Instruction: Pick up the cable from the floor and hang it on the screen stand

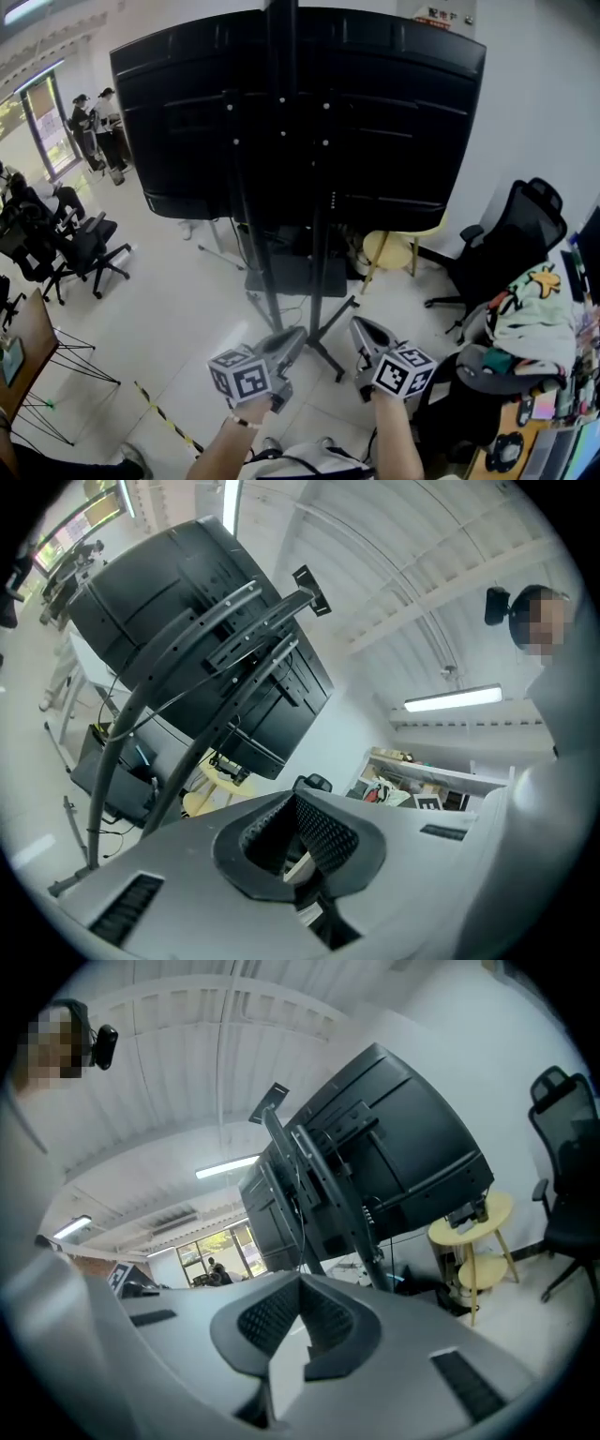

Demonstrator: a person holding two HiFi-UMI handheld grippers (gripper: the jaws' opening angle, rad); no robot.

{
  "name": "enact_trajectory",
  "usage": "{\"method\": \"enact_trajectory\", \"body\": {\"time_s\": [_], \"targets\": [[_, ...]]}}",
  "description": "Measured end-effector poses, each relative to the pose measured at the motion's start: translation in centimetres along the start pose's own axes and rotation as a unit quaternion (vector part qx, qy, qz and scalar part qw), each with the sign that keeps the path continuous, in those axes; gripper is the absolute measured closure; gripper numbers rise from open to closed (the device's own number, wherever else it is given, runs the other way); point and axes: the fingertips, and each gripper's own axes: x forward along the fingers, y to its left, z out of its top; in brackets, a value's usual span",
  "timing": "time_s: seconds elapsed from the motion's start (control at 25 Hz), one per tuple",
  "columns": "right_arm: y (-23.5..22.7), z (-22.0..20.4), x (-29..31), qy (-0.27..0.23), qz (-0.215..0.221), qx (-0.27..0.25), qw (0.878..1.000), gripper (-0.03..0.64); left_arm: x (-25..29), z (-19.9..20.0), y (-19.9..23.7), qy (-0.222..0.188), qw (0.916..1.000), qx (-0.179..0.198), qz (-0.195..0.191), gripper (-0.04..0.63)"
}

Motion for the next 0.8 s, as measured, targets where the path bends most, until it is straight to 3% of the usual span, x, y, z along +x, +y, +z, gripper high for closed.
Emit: {"method": "enact_trajectory", "body": {"time_s": [0.24, 0.44, 0.8], "targets": [[1.4, -4.5, -0.7, 0.009, -0.036, 0.010, 0.999, 0.614, -3.0, -3.0, 2.2, 0.061, 0.9927, 0.078, 0.069, 0.595], [2.8, -6.6, -1.5, 0.043, -0.075, -0.044, 0.995, 0.614, -5.5, -4.0, 4.7, 0.072, 0.9829, 0.120, 0.119, 0.595], [4.5, -4.7, -1.4, 0.023, -0.083, -0.055, 0.995, 0.614, -6.8, -1.4, 5.2, 0.049, 0.9860, 0.119, 0.106, 0.595]]}}
